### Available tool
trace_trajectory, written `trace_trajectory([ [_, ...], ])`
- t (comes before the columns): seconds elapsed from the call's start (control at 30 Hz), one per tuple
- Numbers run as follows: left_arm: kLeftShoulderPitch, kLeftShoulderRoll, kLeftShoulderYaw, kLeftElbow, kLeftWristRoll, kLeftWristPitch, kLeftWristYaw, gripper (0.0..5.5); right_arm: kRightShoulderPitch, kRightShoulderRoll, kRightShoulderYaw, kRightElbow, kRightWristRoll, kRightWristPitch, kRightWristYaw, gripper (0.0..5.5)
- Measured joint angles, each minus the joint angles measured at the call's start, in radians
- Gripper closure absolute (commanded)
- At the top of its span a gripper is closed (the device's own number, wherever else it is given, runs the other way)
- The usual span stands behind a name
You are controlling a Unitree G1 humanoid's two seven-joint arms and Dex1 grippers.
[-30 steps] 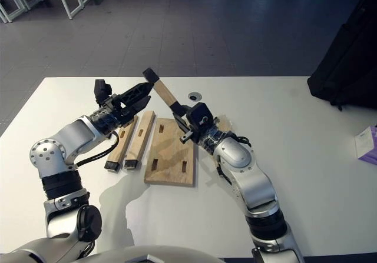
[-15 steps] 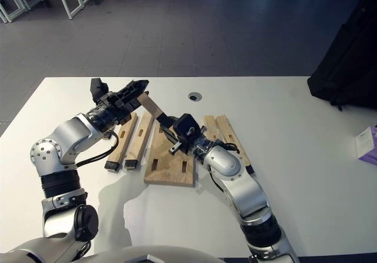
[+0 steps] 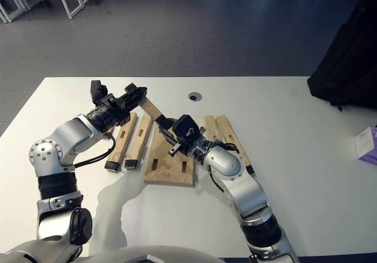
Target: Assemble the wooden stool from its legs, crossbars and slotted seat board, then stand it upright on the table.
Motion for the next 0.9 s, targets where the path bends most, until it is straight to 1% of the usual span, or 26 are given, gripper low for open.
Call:
trace_trajectory([
  [0.07, 0.003, 0.011, -0.014, -0.003, 0.037, -0.008, -0.01, 5.07, 0.0, 0.005, -0.007, 0.0, 0.013, 0.016, 0.001, 3.55],
  [0.2, 0.014, 0.043, -0.019, -0.003, 0.121, -0.034, -0.02, 5.07, 0.002, 0.01, -0.033, -0.019, 0.031, 0.042, -0.004, 2.84],
  [0.27, 0.026, 0.075, 0.01, -0.019, 0.128, -0.039, -0.02, 5.07, 0.018, 0.013, -0.035, -0.034, 0.031, 0.059, -0.012, 2.43],
  [0.33, 0.064, 0.144, 0.084, -0.085, 0.16, -0.079, -0.006, 5.07, 0.073, 0.012, -0.042, -0.057, 0.03, 0.076, -0.035, 2.14],
  [0.4, 0.078, 0.202, 0.12, -0.15, 0.229, -0.122, 0.0, 5.07, 0.141, 0.013, -0.039, -0.077, 0.017, 0.08, -0.072, 1.71],
  [0.47, 0.079, 0.227, 0.096, -0.202, 0.317, -0.154, -0.004, 5.07, 0.184, 0.016, -0.014, -0.078, -0.025, 0.075, -0.114, 1.54],
  [0.5, 0.08, 0.233, 0.051, -0.237, 0.383, -0.166, -0.011, 5.07, 0.198, 0.018, 0.011, -0.076, -0.052, 0.069, -0.134, 1.54],
  [0.57, 0.083, 0.234, -0.056, -0.278, 0.531, -0.217, -0.042, 5.07, 0.207, 0.023, 0.054, -0.061, -0.09, 0.052, -0.155, 1.54],
  [0.63, 0.096, 0.251, -0.16, -0.27, 0.702, -0.278, -0.07, 5.07, 0.212, 0.026, 0.077, -0.057, -0.113, 0.049, -0.169, 1.54],
  [0.67, 0.114, 0.276, -0.238, -0.254, 0.831, -0.328, -0.095, 5.07, 0.218, 0.026, 0.089, -0.056, -0.131, 0.047, -0.177, 1.54],
  [0.73, 0.145, 0.28, -0.279, -0.21, 0.938, -0.392, -0.132, 5.07, 0.222, 0.026, 0.093, -0.055, -0.138, 0.042, -0.179, 1.54],
  [0.9, 0.179, 0.221, -0.285, -0.132, 1.03, -0.471, -0.196, 5.07, 0.223, 0.025, 0.093, -0.049, -0.147, 0.038, -0.174, 1.54],
])
